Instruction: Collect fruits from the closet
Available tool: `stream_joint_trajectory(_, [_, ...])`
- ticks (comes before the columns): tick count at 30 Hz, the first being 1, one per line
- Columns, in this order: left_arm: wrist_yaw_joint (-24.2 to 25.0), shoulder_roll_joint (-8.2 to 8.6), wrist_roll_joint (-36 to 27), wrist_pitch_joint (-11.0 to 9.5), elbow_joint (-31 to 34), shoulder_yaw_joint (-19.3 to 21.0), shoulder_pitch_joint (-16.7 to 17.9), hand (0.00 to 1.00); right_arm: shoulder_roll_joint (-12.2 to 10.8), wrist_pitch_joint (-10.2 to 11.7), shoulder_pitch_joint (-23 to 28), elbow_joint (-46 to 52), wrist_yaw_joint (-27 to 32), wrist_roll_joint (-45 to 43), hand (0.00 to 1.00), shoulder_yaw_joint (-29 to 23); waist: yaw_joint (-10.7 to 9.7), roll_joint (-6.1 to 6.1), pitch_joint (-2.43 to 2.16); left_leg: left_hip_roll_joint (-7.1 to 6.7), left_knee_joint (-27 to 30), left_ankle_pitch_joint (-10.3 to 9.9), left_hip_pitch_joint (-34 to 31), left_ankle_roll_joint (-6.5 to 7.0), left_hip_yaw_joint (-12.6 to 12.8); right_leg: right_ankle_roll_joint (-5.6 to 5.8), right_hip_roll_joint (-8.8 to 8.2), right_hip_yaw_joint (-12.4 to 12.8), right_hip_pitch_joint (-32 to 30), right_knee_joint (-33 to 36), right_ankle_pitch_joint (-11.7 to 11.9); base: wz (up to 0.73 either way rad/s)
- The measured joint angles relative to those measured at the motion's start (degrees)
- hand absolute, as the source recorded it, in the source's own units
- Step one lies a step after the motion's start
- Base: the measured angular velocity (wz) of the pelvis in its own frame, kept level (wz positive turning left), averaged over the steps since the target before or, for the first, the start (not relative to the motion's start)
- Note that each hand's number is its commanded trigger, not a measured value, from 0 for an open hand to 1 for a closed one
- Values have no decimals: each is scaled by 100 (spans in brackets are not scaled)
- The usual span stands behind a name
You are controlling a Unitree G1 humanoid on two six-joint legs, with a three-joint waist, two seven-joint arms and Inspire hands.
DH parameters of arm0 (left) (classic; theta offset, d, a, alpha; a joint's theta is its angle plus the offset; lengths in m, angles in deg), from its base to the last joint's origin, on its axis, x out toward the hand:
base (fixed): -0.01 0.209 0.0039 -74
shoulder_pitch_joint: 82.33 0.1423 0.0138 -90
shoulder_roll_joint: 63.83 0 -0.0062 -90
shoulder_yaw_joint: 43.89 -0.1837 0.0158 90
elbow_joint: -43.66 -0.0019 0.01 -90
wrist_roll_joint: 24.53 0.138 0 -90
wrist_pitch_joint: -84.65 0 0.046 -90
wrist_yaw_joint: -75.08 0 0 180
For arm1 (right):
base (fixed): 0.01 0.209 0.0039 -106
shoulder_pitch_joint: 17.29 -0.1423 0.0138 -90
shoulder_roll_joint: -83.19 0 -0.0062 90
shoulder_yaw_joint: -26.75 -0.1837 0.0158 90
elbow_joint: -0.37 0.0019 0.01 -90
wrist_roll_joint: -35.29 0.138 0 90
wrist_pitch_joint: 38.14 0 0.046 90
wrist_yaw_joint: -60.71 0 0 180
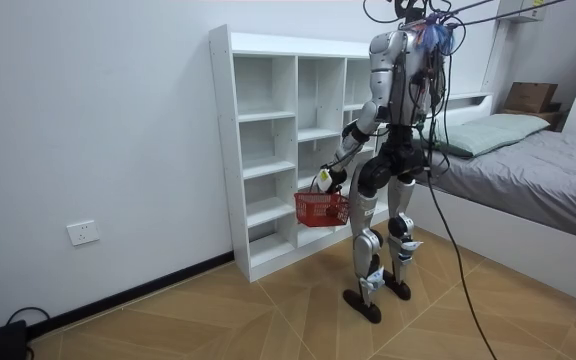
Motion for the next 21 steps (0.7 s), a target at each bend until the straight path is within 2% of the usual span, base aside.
stream_joint_trajectory(6, [-35, 16, -35, -188, -29, 0, -134, 100, -27, 33, -44, -374, 306, -7, 100, -2, 3, 48, 25, 3, 2, -1, -94, 1, 5, -1, 4, 5, -96, 16, 0, 0])
stream_joint_trajectory(10, [-36, 72, -97, -328, -164, -3, -190, 100, -168, 186, -188, -928, 480, -7, 100, -3, -15, 101, 35, 11, 63, -1, -233, 0, 4, -1, 1, 1, -252, 111, 0, 0])
stream_joint_trajectory(15, [-8, 84, -105, -375, -252, -271, -276, 100, -191, 261, -317, -1346, 615, 12, 100, 12, -25, 167, 43, -2, 200, -1, -529, 3, -16, -5, -25, -25, -509, 194, 3, 1])
stream_joint_trajectory(21, [299, 107, -437, -377, -339, -463, -369, 100, -264, 279, -509, -1670, 747, 2, 100, 9, -44, 205, 44, 0, 261, -1, -675, 4, -24, -13, -31, -47, -647, 231, 5, 2])
